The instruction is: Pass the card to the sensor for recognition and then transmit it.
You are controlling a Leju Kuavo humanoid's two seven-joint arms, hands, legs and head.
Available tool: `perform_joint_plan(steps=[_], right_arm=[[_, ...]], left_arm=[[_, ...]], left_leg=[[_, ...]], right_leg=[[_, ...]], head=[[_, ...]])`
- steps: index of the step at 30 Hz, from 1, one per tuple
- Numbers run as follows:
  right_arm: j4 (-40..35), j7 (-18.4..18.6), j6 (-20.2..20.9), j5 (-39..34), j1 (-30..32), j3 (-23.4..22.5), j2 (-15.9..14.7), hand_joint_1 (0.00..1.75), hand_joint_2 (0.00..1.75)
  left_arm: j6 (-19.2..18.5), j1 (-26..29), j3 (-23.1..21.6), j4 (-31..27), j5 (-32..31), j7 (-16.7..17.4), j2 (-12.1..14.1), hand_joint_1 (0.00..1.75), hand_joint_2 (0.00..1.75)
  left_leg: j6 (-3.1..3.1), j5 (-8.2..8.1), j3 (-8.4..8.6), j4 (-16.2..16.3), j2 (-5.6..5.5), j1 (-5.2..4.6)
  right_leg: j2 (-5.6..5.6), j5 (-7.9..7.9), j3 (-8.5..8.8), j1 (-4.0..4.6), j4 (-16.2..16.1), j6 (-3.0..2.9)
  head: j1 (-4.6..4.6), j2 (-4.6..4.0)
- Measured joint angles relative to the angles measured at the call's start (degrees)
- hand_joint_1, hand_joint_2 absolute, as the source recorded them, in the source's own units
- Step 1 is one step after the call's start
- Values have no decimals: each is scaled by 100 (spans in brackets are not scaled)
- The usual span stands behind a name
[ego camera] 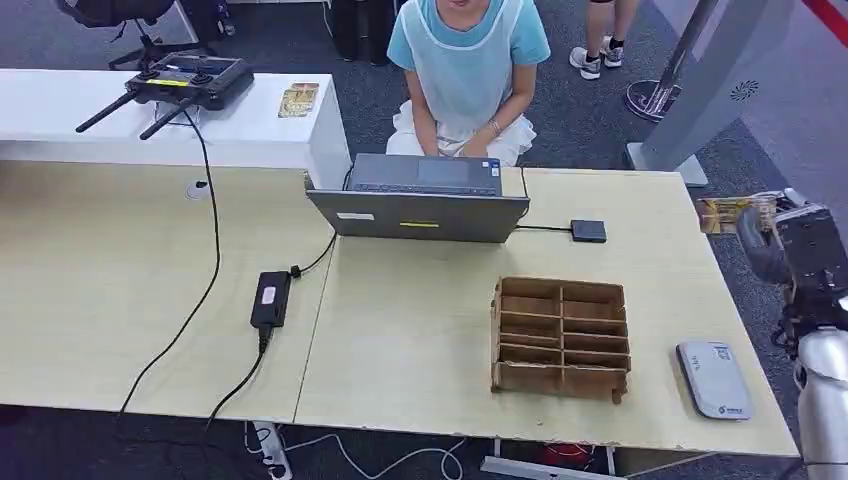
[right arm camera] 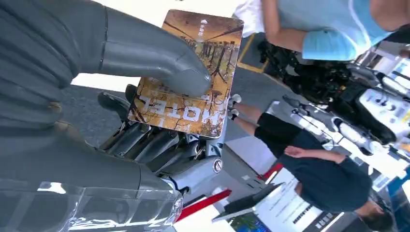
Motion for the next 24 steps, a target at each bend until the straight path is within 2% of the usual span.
perform_joint_plan(steps=[3,5,11,18,24], right_arm=[[-87,-26,-88,154,-50,44,42,175,175],[-149,29,-320,668,-215,186,92,175,175],[-199,849,-1003,2569,-1289,1214,282,175,175],[201,1361,-1134,3599,-2400,2539,660,175,175],[608,1598,-1145,3941,-2932,3196,947,175,175]], left_arm=[[-4,0,-9,0,0,0,0,0,0],[-26,-11,-66,0,0,11,0,0,0],[-122,-137,-339,0,0,96,-28,0,0],[-177,-238,-620,0,0,103,-57,0,0],[-201,-255,-759,0,0,111,-70,0,0]], left_leg=[[0,0,-6,0,1,-1],[0,0,-12,0,8,-2],[-4,11,1,0,24,0],[-12,17,4,0,12,3],[-12,16,0,0,13,2]], right_leg=[[1,0,1,0,1,0],[8,2,-2,-2,3,0],[22,7,-4,0,7,-6],[15,8,-5,3,10,-9],[16,8,-6,2,10,-8]], head=[[0,0],[-2,0],[0,0],[0,-2],[2,0]])
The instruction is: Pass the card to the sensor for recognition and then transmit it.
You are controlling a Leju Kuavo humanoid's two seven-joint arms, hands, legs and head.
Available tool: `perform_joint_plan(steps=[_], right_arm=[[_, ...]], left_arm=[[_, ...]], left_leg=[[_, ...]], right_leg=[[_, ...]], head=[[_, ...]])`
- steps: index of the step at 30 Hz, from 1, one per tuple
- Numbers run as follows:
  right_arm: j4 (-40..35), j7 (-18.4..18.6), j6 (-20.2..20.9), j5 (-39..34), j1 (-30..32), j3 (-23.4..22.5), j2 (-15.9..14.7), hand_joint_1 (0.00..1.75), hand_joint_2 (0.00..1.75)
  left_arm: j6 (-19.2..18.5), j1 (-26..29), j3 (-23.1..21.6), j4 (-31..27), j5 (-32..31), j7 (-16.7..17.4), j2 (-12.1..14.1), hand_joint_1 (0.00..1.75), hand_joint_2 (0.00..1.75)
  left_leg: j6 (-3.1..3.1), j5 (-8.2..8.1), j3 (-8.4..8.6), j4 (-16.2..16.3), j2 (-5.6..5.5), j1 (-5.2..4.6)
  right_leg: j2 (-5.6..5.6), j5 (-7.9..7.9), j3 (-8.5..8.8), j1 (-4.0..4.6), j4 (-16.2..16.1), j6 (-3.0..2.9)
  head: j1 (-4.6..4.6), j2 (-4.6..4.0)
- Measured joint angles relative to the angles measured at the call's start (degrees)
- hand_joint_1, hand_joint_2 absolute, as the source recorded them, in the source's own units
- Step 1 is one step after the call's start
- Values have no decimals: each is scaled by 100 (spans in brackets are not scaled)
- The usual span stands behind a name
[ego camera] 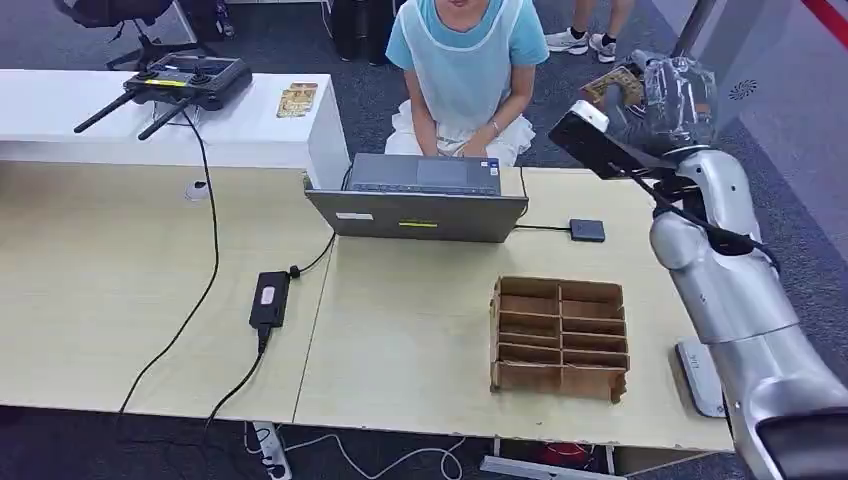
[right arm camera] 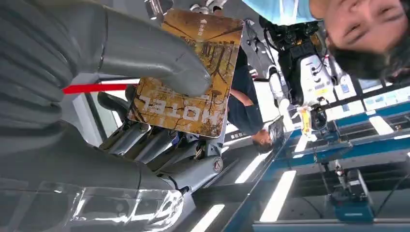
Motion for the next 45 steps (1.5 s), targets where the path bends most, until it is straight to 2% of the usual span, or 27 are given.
perform_joint_plan(steps=[9,21,30,45], right_arm=[[579,452,2,474,-572,594,435,175,175],[1049,605,33,341,-694,736,680,175,175],[1609,719,37,599,-865,867,892,175,175],[1953,782,144,870,-1069,1095,1075,175,175]], left_arm=[[-61,-16,-138,0,0,52,-11,0,0],[-83,-44,-299,0,0,55,-20,0,0],[-103,-85,-389,0,0,55,-24,0,0],[-162,-88,-396,0,46,20,-50,0,0]], left_leg=[[0,0,2,0,0,0],[0,0,1,0,-2,0],[0,0,2,0,-1,0],[0,0,1,0,-1,0]], right_leg=[[0,0,0,0,-1,0],[-1,0,0,0,-2,0],[0,1,-1,0,-1,1],[0,1,-2,0,-2,1]], head=[[-2,0],[-2,-2],[-2,-2],[0,0]])
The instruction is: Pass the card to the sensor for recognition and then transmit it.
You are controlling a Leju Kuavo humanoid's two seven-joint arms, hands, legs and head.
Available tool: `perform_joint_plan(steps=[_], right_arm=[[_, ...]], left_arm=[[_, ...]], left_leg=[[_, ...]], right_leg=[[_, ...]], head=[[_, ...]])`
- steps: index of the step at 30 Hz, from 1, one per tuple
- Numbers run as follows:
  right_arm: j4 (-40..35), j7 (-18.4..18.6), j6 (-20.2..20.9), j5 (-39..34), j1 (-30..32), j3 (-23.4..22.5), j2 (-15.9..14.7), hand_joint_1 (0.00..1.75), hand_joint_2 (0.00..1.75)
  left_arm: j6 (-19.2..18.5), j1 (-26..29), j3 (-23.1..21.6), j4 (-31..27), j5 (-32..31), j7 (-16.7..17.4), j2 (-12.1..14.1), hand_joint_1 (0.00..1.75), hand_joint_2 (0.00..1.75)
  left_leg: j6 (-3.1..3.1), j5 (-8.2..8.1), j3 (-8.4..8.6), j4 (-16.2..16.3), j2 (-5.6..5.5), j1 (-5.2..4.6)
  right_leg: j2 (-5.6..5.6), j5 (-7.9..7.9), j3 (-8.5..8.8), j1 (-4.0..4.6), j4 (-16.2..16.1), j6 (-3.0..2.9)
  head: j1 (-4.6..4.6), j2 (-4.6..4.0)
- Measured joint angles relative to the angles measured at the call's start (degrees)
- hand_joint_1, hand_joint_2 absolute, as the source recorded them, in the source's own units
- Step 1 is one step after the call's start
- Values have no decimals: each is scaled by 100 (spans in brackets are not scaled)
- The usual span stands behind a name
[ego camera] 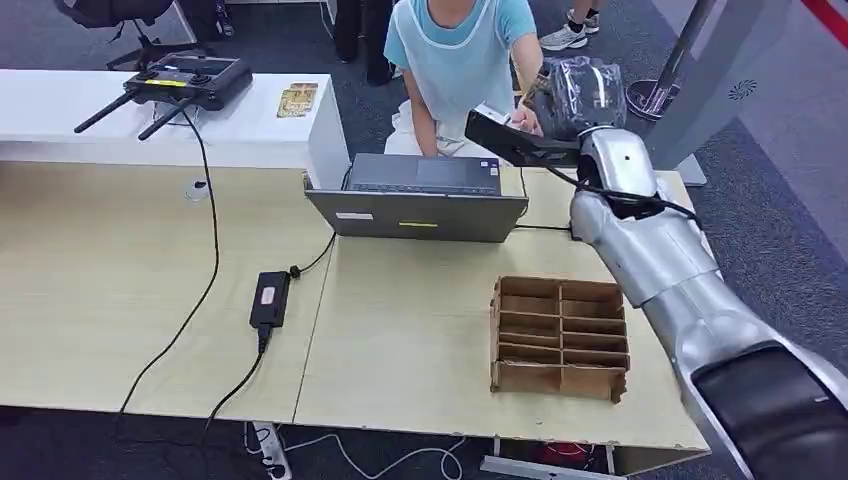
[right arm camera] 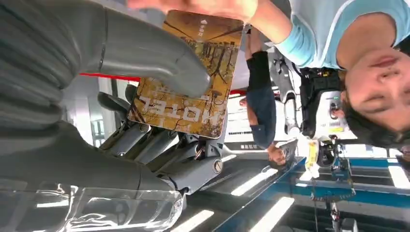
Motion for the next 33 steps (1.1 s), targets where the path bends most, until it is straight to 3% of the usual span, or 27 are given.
perform_joint_plan(steps=[7,8,9,10,11,18,27,33], right_arm=[[101,0,-17,13,-58,70,37,175,175],[112,0,-20,15,-62,74,39,162,175],[121,-2,-20,15,-64,81,42,103,175],[127,-2,-20,15,-64,85,42,9,175],[136,-2,-20,18,-64,90,44,0,175],[225,2,-89,-35,-66,100,48,0,175],[48,-140,-671,-492,59,-186,-33,0,175],[-943,-879,-931,-1830,780,-825,-289,0,175]], left_arm=[[0,-1,0,0,0,0,0,0,0],[0,-1,0,0,0,2,0,0,0],[0,-3,0,0,0,0,0,0,0],[0,-3,0,0,0,2,0,0,0],[0,-2,0,0,0,0,0,0,0],[0,-3,0,0,-2,2,2,0,0],[11,7,0,0,18,2,2,0,0],[147,54,59,0,197,-39,4,0,0]], left_leg=[[0,0,0,0,0,0],[0,0,0,0,0,0],[0,0,0,0,0,0],[0,0,0,0,0,0],[0,0,0,0,0,0],[0,0,1,0,0,0],[0,0,1,1,0,0],[2,-2,0,1,-2,0]], right_leg=[[0,0,0,0,0,0],[0,0,0,0,0,0],[0,0,0,0,0,0],[0,0,0,0,0,0],[0,0,0,0,0,0],[0,0,0,0,0,0],[1,0,-4,0,-1,0],[-1,-1,-2,1,-7,1]], head=[[0,0],[-2,0],[0,0],[-2,-2],[0,-2],[-2,-2],[-2,0],[-2,0]])
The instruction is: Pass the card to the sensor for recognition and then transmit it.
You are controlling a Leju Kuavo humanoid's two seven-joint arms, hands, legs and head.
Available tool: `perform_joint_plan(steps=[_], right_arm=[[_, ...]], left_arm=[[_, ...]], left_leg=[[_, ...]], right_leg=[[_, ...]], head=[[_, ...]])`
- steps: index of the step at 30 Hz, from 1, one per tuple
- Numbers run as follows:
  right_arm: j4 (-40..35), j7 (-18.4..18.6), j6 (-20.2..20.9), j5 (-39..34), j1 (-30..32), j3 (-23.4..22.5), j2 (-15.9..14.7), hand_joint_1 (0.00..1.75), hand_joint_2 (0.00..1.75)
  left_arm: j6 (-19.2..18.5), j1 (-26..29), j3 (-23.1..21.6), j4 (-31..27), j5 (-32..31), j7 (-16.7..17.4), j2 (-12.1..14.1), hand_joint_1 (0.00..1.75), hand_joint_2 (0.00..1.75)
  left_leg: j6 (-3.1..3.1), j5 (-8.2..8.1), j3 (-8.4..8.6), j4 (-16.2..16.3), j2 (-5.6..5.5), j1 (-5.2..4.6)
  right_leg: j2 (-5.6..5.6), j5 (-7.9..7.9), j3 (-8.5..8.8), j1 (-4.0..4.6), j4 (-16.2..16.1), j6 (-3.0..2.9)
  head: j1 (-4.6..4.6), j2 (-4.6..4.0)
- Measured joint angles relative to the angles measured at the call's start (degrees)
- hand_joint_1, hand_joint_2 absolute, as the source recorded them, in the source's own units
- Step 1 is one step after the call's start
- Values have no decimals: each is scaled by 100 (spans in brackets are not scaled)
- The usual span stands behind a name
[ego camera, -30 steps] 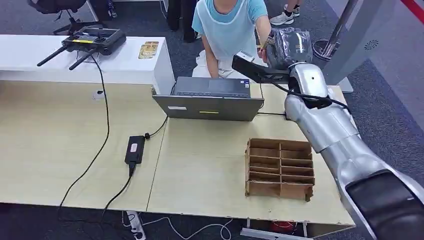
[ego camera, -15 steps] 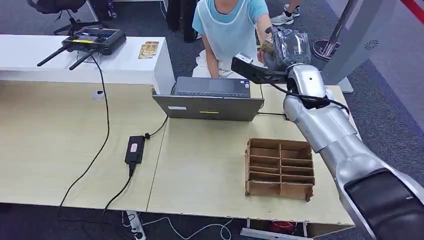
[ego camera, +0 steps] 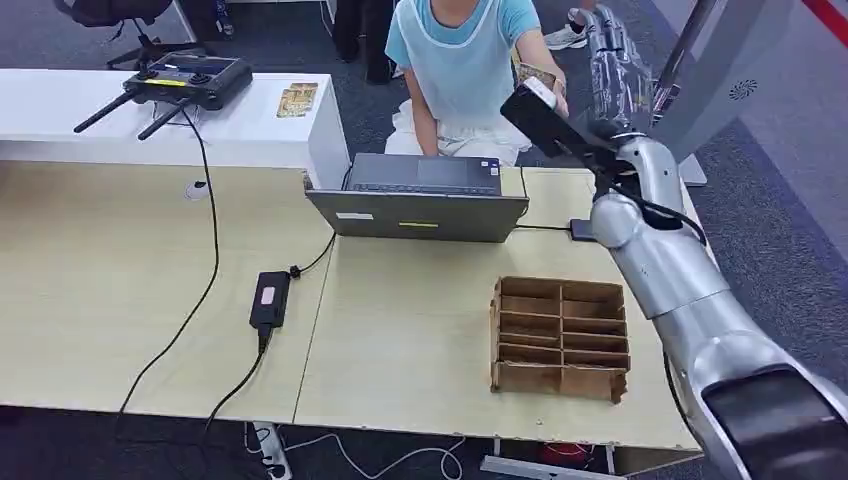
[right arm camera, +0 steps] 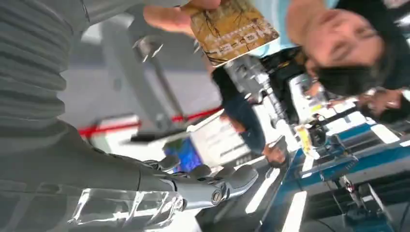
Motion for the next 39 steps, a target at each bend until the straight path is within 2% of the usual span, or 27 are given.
perform_joint_plan(steps=[6,8,10,14,20,24,30,31,36,38,39], right_arm=[[-1570,-737,96,-1456,1468,-883,-341,0,175],[-2116,-1030,285,-2062,2062,-1268,-470,0,175],[-2583,-1267,578,-2654,2574,-1664,-548,0,175],[-3338,-1686,1778,-4266,3415,-2368,-572,0,175],[-4207,-2063,2494,-5239,4501,-3084,-550,0,175],[-4739,-2124,2782,-5625,5163,-3415,-417,0,175],[-5149,-2207,2798,-5537,5709,-3612,-288,0,175],[-5253,-2355,2657,-5308,5853,-3643,-241,0,0],[-5873,-3104,1844,-3840,6648,-3547,194,0,0],[-6098,-3287,1270,-3202,6975,-3336,322,0,0],[-6206,-3313,775,-2741,7115,-3165,367,0,0]], left_arm=[[118,147,144,0,194,4,33,0,0],[159,213,196,0,240,4,57,0,0],[166,265,258,0,271,0,79,0,0],[179,309,363,0,323,-11,101,0,0],[267,374,507,0,406,-31,111,0,0],[278,379,590,0,439,-31,111,0,0],[277,382,678,0,479,-28,111,0,0],[278,384,693,0,489,-24,111,0,0],[278,397,763,0,538,11,109,0,0],[278,397,789,0,564,24,109,0,0],[278,398,813,0,575,46,109,0,0]], left_leg=[[2,-9,-2,0,-14,0],[6,-13,-6,0,-21,0],[8,-15,-10,-1,-20,0],[10,-20,-9,-1,-16,0],[10,-20,-10,-2,-19,0],[9,-23,-9,-4,-18,0],[9,-23,-3,-4,-11,0],[9,-23,-4,-4,-14,0],[3,-29,-4,-7,-14,1],[-2,-33,-3,-9,-15,1],[-2,-33,-3,-9,-14,1]], right_leg=[[-13,-6,2,0,-7,4],[-16,-8,4,0,-9,6],[-16,-8,2,0,-9,7],[-15,-14,1,0,-10,9],[-17,-17,2,0,-10,7],[-17,-23,2,0,-10,8],[-13,-23,2,0,-11,8],[-19,-24,5,0,-11,8],[-18,-33,3,1,-7,-5],[-18,-38,4,1,-4,-5],[-17,-39,3,1,-4,-5]], head=[[2,-2],[2,0],[0,-2],[0,0],[0,0],[2,-2],[0,-2],[4,-2],[0,0],[0,0],[-2,-2]])
